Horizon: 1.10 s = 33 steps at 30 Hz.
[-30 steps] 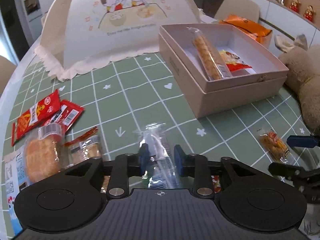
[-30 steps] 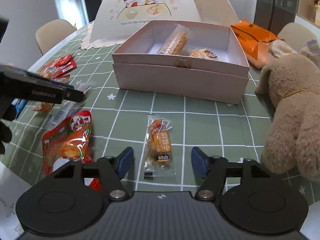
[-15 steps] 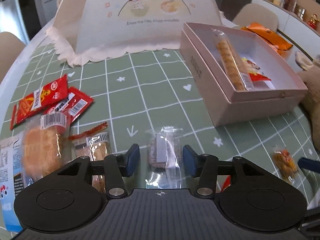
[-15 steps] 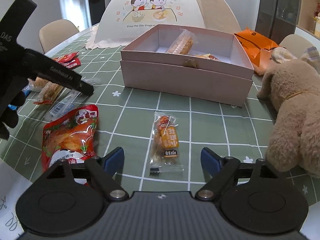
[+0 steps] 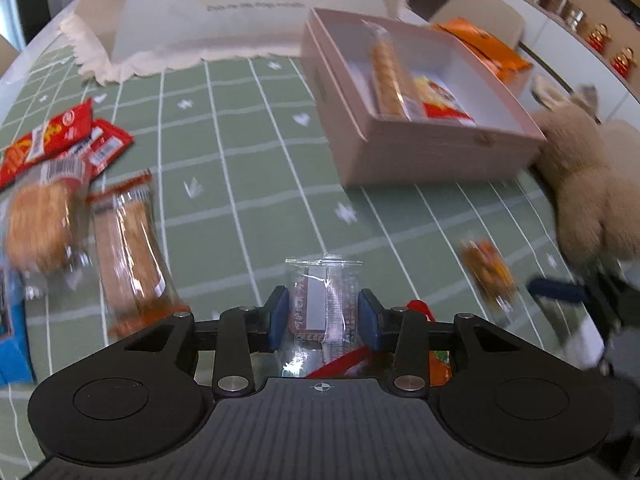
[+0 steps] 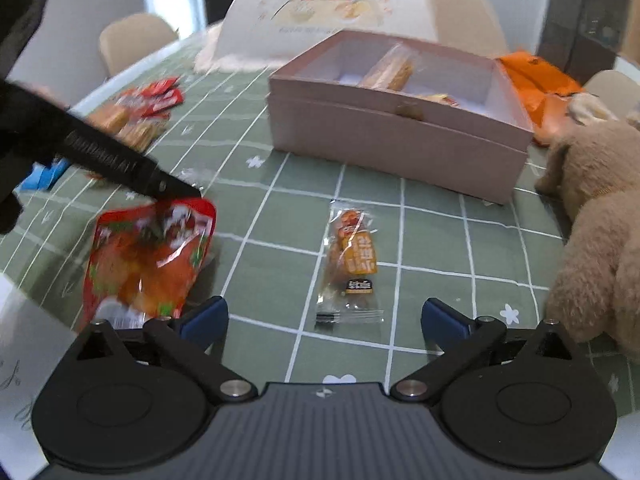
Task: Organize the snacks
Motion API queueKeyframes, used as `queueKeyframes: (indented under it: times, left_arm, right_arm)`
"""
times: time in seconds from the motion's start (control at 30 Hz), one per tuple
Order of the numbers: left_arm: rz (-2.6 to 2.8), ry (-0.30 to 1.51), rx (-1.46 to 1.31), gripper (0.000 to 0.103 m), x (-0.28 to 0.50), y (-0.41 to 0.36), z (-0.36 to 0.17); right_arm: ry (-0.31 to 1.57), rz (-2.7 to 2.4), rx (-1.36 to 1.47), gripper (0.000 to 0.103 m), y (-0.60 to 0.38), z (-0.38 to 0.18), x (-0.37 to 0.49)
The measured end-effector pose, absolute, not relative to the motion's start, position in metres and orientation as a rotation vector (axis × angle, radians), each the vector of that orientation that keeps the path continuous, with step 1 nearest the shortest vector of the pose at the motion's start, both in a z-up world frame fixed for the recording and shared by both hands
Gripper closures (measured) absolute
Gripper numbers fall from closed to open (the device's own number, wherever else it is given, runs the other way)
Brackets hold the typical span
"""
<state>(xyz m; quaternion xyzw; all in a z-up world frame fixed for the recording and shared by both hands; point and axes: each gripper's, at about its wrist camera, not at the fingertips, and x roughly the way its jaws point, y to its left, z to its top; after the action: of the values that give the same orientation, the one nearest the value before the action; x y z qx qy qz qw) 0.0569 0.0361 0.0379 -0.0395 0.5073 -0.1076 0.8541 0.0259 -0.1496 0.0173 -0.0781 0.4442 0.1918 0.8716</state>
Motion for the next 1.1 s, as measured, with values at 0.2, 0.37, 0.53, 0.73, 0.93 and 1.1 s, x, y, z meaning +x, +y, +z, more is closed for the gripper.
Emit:
queueKeyframes:
  times: [0.2,0.37,0.53,0.73,0.93,1.1]
  left_arm:
    - [-0.218,1.074,-0.081,0.06,0.042,0.029,0.039]
    - [-0.219,1.083,-0.097,0.06,0.04,0.03,0.039]
    - [-0.217,1.079,-0.099,0.06,0.037,0.03,0.039]
    - [-0.213,1.077,-0.087,0.059,0.036,0.028,0.039]
    - [-0.232,1.097,-0.086,0.061,0.038,0.029,0.04]
    - [-0.303,1.043,-0.157,0.062,0.03,0.032,0.06]
  right_arm:
    - [0.951,0.382,-0.146,0.045,-0.146,0.028,0.048]
    - [0.949,0.387,-0.17,0.08,-0.139,0.037,0.054]
    - [0.883,0.396,-0.152,0.081,-0.147,0.066,0.045]
    - [0.856,0.358,-0.115,0.081,-0.164,0.091,0.043]
    - [0.878,0.336,-0.093,0.081,-0.174,0.091,0.038]
    - [0.882,0.293,-0.083,0.081,-0.184,0.09,0.034]
